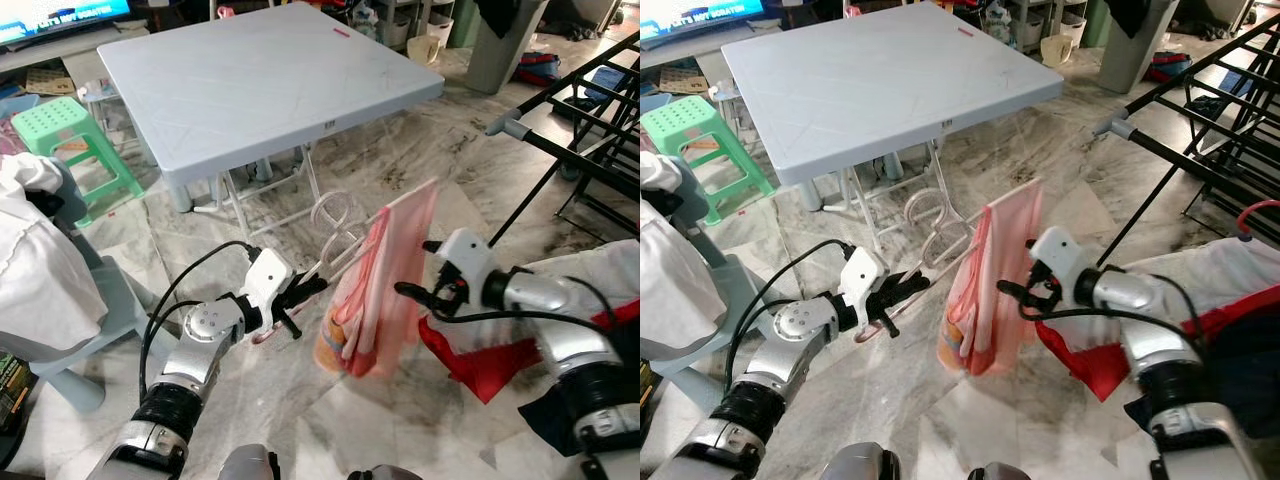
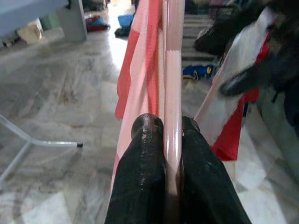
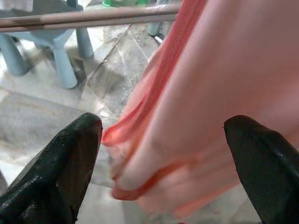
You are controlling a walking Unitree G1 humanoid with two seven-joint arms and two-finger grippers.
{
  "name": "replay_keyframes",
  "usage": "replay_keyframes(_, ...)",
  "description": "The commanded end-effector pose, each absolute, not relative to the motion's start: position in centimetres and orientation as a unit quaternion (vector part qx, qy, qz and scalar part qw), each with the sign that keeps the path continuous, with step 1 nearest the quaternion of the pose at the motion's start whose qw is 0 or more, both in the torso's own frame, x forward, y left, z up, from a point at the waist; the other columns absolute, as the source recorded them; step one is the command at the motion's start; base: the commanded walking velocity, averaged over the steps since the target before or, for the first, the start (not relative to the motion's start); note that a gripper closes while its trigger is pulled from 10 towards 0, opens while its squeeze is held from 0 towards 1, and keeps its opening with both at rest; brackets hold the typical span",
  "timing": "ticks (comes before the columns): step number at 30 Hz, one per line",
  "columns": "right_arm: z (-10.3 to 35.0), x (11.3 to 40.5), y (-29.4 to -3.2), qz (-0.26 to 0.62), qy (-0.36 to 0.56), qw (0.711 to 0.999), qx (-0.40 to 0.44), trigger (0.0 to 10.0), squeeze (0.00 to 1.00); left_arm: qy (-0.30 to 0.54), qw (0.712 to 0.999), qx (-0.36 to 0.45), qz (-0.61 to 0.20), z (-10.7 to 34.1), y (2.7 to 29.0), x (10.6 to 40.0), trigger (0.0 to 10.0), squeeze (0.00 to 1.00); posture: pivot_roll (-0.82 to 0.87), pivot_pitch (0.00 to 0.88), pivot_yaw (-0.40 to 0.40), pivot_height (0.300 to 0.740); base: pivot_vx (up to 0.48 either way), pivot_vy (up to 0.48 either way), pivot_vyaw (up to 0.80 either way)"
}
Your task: Hang hanger
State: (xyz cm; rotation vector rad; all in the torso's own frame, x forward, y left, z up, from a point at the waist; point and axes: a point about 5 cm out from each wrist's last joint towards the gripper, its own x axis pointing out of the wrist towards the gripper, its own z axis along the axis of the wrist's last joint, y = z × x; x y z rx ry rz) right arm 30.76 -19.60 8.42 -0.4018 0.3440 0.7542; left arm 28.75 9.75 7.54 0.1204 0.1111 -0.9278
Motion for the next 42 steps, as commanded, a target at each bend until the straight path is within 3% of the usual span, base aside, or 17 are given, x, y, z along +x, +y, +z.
replay_keyframes(1, 8.2, 30.8, -19.8, 0.342, 0.174, 0.905, -0.182, 10.0, 0.00, 0.035, 0.888, 0.054, -0.454, 8.5, 9.5, 28.7, 0.0, 0.00, -0.03, 0.000, 0.006, 0.740, 0.000, 0.000, 0.00)
replay_keyframes(10, 7.8, 32.8, -19.2, 0.212, 0.169, 0.955, -0.118, 10.0, 0.00, 0.021, 0.881, 0.054, -0.470, 9.5, 8.7, 28.0, 0.0, 0.00, -0.02, 0.000, -0.002, 0.740, 0.000, 0.000, 0.00)
replay_keyframes(11, 7.8, 33.2, -19.2, 0.187, 0.169, 0.964, -0.087, 0.0, 0.00, 0.021, 0.878, 0.051, -0.476, 9.9, 8.5, 27.7, 0.0, 0.00, -0.02, 0.000, -0.003, 0.740, 0.000, 0.000, 0.00)
replay_keyframes(42, 8.6, 33.9, -21.4, 0.112, 0.140, 0.983, -0.040, 0.0, 0.00, 0.033, 0.875, 0.059, -0.479, 10.1, 8.6, 27.3, 0.0, 0.00, -0.02, 0.000, -0.004, 0.740, 0.000, 0.000, 0.00)
